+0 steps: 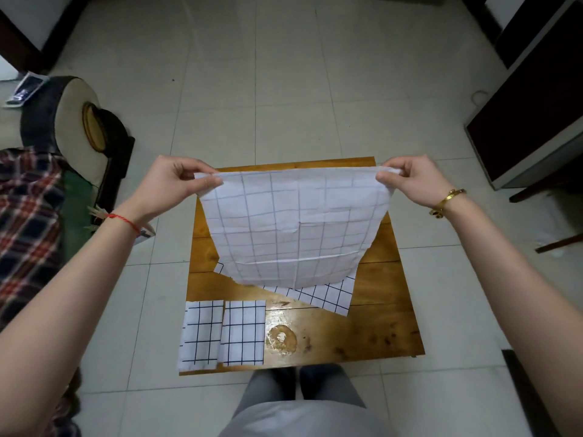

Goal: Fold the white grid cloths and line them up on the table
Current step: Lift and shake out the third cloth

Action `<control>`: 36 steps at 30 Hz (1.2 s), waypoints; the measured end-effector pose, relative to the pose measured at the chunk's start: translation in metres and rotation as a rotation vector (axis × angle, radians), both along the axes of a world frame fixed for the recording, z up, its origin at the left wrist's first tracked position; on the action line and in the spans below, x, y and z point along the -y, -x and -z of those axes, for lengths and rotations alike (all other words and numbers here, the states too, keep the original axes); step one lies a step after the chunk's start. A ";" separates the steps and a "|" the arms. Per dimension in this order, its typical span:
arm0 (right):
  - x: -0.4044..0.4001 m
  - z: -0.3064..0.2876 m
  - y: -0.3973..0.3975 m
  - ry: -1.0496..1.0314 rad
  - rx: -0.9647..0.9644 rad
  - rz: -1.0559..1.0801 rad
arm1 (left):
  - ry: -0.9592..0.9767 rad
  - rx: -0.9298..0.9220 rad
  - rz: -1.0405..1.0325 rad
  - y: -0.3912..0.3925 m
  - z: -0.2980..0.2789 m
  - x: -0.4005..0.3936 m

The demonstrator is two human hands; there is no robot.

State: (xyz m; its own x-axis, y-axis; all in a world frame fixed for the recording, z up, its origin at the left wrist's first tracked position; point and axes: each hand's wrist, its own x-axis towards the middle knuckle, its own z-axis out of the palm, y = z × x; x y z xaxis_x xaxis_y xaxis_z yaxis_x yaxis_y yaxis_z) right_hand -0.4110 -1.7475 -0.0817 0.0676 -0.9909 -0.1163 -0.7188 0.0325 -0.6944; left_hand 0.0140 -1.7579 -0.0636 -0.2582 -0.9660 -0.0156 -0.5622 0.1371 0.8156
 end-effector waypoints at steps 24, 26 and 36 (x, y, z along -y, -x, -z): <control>0.107 0.171 -0.027 0.101 -0.219 0.223 | -0.012 0.132 -0.226 0.019 0.174 0.105; 0.103 0.174 -0.025 0.097 -0.220 0.212 | -0.011 0.159 -0.196 0.018 0.175 0.098; 0.070 0.194 -0.013 0.079 -0.175 0.138 | -0.094 0.106 -0.200 0.020 0.187 0.057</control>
State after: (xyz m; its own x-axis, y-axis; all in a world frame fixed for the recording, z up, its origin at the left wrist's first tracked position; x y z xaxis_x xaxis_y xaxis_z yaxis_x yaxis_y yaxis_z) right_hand -0.3982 -1.8176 -0.2753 -0.0838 -0.9958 -0.0357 -0.8208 0.0893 -0.5642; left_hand -0.0062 -1.8145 -0.2508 -0.0538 -0.9908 -0.1242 -0.6533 -0.0591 0.7548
